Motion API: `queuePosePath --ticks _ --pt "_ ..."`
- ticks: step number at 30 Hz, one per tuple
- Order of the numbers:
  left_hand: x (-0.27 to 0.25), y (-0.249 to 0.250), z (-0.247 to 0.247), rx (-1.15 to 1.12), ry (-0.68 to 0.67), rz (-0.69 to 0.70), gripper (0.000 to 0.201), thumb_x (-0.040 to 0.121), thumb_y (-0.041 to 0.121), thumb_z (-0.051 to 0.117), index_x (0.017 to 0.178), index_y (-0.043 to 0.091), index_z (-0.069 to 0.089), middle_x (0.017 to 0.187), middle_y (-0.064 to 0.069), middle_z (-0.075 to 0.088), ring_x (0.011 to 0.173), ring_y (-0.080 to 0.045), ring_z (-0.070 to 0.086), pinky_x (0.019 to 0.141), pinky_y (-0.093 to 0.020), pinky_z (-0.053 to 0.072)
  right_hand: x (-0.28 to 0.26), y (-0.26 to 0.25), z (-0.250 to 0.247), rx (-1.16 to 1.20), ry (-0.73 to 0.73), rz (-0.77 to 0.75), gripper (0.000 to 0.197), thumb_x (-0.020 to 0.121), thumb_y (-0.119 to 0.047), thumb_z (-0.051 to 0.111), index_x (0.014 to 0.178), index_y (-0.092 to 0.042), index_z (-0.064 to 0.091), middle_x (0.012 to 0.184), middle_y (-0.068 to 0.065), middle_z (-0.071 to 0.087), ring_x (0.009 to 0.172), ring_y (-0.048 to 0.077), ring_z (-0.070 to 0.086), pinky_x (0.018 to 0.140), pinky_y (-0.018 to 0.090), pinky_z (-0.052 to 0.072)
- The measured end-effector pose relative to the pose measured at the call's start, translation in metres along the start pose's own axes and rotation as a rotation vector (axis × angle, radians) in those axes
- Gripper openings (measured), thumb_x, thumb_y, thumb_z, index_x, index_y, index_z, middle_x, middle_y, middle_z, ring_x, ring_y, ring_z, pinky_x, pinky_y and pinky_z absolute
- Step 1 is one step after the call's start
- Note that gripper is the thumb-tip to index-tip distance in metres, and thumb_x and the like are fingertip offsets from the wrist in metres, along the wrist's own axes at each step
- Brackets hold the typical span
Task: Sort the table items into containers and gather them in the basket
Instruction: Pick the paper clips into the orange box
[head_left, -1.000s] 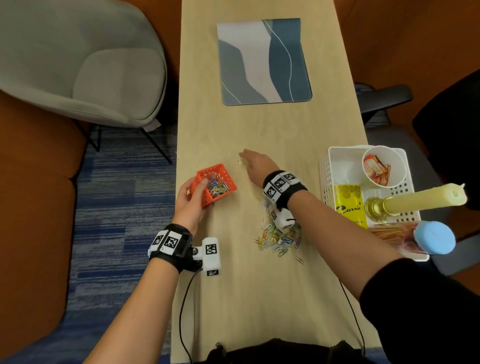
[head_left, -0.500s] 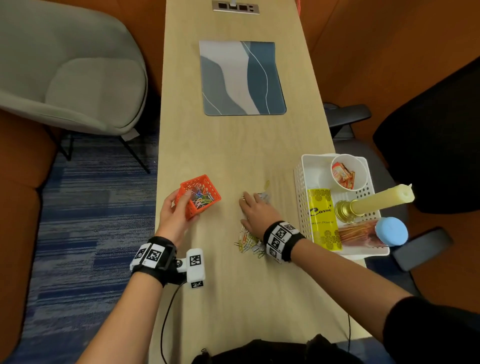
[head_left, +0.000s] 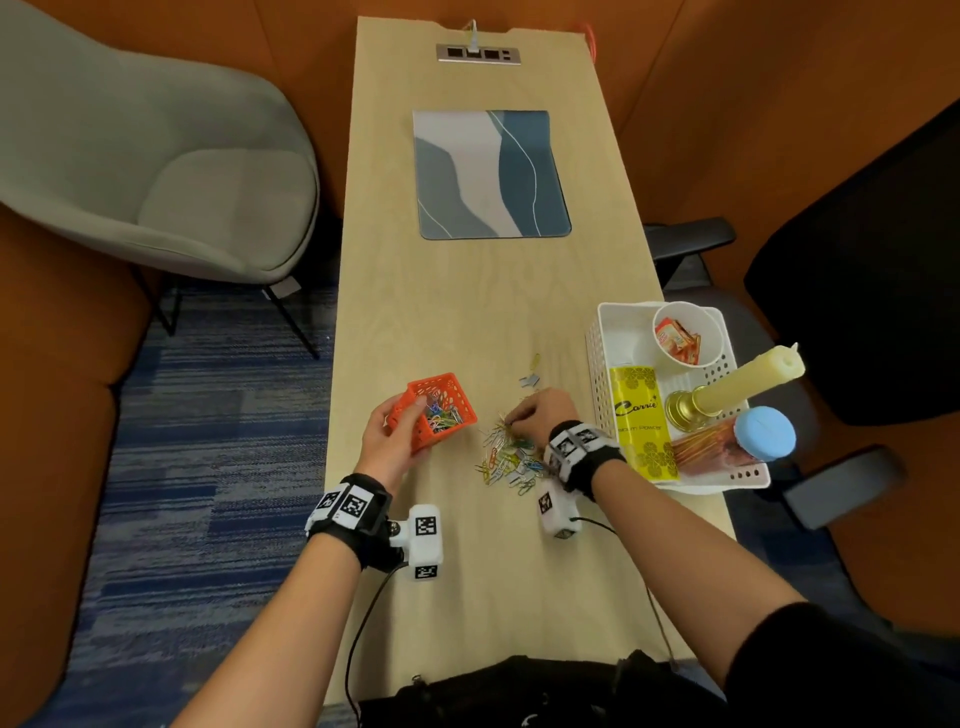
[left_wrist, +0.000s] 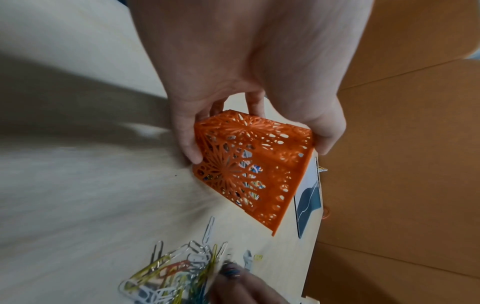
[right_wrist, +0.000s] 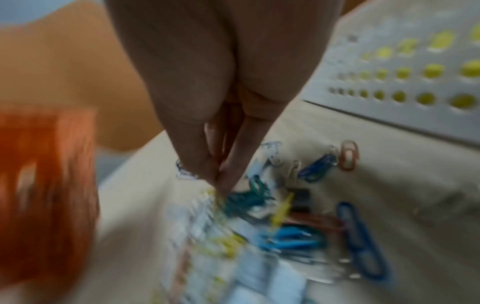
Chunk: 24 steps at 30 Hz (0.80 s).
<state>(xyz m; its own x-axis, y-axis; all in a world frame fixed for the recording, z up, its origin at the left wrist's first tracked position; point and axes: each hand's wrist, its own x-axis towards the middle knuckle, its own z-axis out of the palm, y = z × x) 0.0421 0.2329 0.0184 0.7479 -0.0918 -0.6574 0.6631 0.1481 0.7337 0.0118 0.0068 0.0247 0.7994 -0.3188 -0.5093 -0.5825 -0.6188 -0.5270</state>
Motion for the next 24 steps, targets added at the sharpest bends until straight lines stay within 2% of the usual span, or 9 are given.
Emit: queuePosePath --ticks 3,5,8,11,13,15,17,21,24 --pt "-0.004 -0.006 0.008 0.031 -0.016 0.018 0.05 0.085 0.037 0.077 0.128 0.024 0.056 0.125 -0.01 0.067 0.109 -0.024 0.068 0.086 -0.04 0.058 -0.021 -0.013 -0.031 0.334 0.081 -0.05 0.019 0.075 0.003 0.075 0.091 -0.005 0.079 0.088 0.009 0.075 0.075 0.014 0.069 0.067 0.013 0.056" --pt "-0.007 -0.009 0.017 0.076 -0.026 0.029 0.049 0.084 0.039 0.078 0.126 0.026 0.057 0.124 -0.008 0.067 0.11 -0.023 0.067 0.089 -0.04 0.058 -0.031 -0.029 -0.045 0.382 0.044 -0.175 0.018 0.076 0.006 0.073 0.091 -0.004 0.078 0.086 0.01 0.075 0.074 0.015 0.069 0.073 0.019 0.059" --pt "-0.012 -0.013 0.03 0.117 -0.06 0.02 0.05 0.082 0.044 0.079 0.124 0.027 0.058 0.123 -0.006 0.066 0.11 -0.023 0.067 0.093 -0.045 0.058 -0.035 -0.046 -0.051 0.195 -0.018 -0.333 0.018 0.079 -0.002 0.073 0.094 -0.01 0.077 0.083 0.004 0.073 0.069 0.008 0.064 0.073 0.017 0.056" --pt "-0.016 -0.014 0.037 0.118 -0.074 0.015 0.051 0.081 0.044 0.08 0.124 0.027 0.059 0.122 -0.006 0.067 0.108 -0.022 0.068 0.092 -0.046 0.059 -0.021 -0.041 -0.048 0.056 0.161 -0.352 0.024 0.08 -0.001 0.063 0.089 -0.018 0.077 0.082 -0.004 0.071 0.073 0.008 0.062 0.078 0.022 0.054" --pt "-0.017 -0.015 0.037 0.111 -0.061 0.033 0.05 0.083 0.041 0.079 0.125 0.025 0.059 0.121 -0.007 0.068 0.106 -0.02 0.068 0.086 -0.038 0.059 -0.004 -0.028 -0.045 -0.012 0.233 -0.273 0.037 0.08 0.005 0.055 0.102 -0.017 0.075 0.102 0.002 0.071 0.093 0.015 0.065 0.091 0.029 0.053" --pt "-0.018 -0.014 0.033 0.117 -0.036 0.058 0.049 0.084 0.038 0.079 0.126 0.022 0.06 0.121 -0.009 0.069 0.104 -0.02 0.068 0.082 -0.032 0.057 0.011 -0.014 -0.035 -0.209 0.103 -0.21 0.054 0.083 0.008 0.05 0.13 -0.014 0.062 0.139 0.01 0.055 0.124 0.025 0.054 0.105 0.03 0.043" --pt "-0.019 -0.013 0.026 0.119 -0.015 0.061 0.048 0.082 0.038 0.08 0.124 0.023 0.061 0.121 -0.009 0.069 0.108 -0.022 0.068 0.091 -0.036 0.057 0.02 0.001 -0.022 -0.398 -0.027 -0.21 0.06 0.086 0.008 0.049 0.143 -0.01 0.048 0.154 0.014 0.035 0.137 0.032 0.041 0.11 0.033 0.036" --pt "-0.022 -0.011 0.01 0.091 0.017 0.055 0.067 0.063 0.051 0.087 0.119 0.026 0.062 0.119 -0.008 0.07 0.108 -0.023 0.069 0.099 -0.048 0.055 0.013 0.019 -0.003 -0.383 -0.005 -0.243 0.031 0.097 -0.007 0.048 0.124 -0.002 0.062 0.135 0.013 0.05 0.125 0.031 0.048 0.1 0.034 0.042" --pt "-0.021 -0.014 0.004 0.082 0.035 0.047 0.05 0.079 0.039 0.083 0.121 0.024 0.06 0.12 -0.009 0.069 0.109 -0.023 0.069 0.099 -0.049 0.054 0.0 0.031 0.007 -0.449 0.003 -0.259 0.037 0.094 -0.032 0.058 0.116 -0.003 0.064 0.126 0.011 0.052 0.114 0.028 0.053 0.098 0.034 0.046"
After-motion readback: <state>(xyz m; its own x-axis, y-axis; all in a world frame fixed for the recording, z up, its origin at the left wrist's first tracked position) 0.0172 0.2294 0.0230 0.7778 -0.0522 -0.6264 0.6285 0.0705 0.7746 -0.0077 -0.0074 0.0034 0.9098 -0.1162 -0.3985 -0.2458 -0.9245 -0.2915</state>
